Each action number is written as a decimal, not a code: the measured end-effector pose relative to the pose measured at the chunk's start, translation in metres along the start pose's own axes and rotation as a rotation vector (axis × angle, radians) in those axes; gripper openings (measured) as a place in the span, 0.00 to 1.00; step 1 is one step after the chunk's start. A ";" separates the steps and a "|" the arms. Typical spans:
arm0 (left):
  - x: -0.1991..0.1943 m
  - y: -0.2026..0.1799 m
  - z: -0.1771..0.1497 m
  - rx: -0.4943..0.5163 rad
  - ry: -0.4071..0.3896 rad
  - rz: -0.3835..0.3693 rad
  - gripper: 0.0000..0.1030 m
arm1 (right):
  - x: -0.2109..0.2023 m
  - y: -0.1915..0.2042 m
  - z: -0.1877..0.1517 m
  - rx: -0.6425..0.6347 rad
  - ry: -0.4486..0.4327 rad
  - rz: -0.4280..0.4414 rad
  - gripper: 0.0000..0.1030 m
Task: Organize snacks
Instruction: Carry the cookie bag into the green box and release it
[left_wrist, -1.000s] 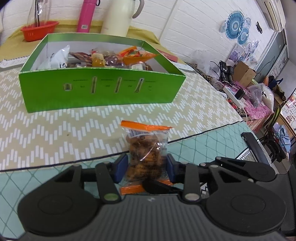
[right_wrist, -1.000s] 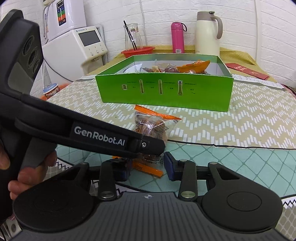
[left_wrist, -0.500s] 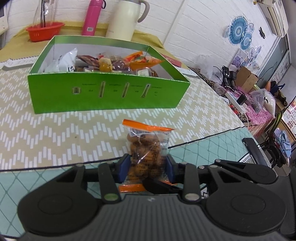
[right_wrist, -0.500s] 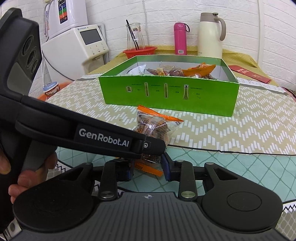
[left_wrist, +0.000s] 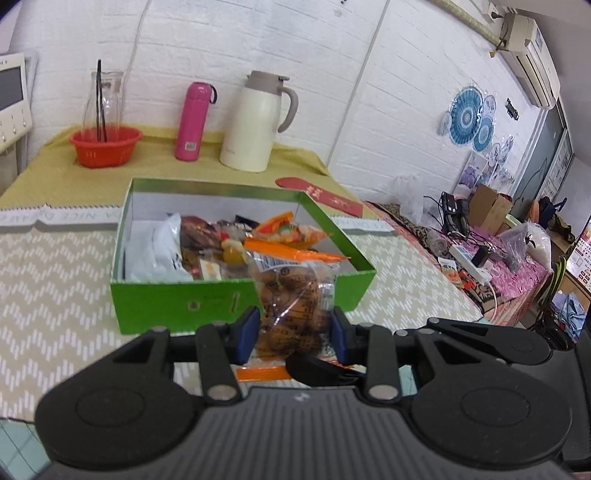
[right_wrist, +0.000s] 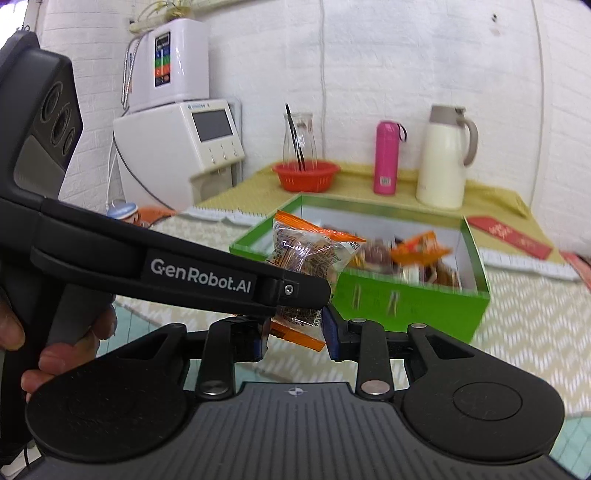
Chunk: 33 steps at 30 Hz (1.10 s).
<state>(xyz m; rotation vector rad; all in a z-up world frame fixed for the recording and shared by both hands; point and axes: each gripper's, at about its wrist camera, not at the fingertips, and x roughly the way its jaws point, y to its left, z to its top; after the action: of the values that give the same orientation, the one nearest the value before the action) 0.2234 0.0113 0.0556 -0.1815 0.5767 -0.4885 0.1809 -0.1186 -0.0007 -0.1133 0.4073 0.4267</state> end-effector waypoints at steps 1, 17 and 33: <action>0.002 0.003 0.008 0.002 -0.011 0.008 0.33 | 0.006 -0.002 0.007 -0.004 -0.013 0.007 0.53; 0.107 0.111 0.087 -0.096 0.063 0.074 0.33 | 0.152 -0.041 0.066 0.085 0.056 0.090 0.54; 0.093 0.117 0.100 -0.111 -0.099 0.236 1.00 | 0.167 -0.046 0.067 0.019 0.042 0.062 1.00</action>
<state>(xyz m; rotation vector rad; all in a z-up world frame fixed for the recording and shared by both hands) 0.3931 0.0699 0.0585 -0.2385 0.5210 -0.2181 0.3631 -0.0842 -0.0058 -0.0915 0.4572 0.4818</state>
